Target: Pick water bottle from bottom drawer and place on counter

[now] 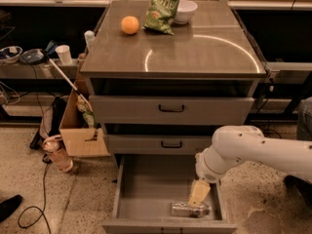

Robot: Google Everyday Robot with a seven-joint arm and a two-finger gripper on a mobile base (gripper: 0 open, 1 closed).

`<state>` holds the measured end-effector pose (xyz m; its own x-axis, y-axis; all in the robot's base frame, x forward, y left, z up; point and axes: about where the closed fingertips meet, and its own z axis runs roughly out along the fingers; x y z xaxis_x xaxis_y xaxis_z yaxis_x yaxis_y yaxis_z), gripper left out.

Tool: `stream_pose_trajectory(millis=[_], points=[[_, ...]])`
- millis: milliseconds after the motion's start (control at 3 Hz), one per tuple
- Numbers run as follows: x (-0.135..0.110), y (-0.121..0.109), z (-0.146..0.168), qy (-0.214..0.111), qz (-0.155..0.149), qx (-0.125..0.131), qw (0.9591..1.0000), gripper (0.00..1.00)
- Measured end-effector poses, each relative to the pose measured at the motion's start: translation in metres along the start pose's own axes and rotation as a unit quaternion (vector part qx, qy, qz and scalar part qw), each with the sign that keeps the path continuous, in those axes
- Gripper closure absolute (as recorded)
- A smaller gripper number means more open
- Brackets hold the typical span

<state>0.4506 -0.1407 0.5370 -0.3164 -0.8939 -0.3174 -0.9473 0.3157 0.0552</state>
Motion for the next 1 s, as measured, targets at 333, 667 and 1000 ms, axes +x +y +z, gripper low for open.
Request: stream_pose_trajectory(millis=[333, 667, 1000], points=[[0.0030, -0.0538, 0.0685, 0.029, 0.004, -0.019, 0.9994, 0.00], [0.0031, -0.0539, 0.0685, 0.029, 0.004, -0.019, 0.9994, 0.00], [0.0093, -0.0619, 0.0714, 0.035, 0.014, -0.018, 0.9991, 0.00]])
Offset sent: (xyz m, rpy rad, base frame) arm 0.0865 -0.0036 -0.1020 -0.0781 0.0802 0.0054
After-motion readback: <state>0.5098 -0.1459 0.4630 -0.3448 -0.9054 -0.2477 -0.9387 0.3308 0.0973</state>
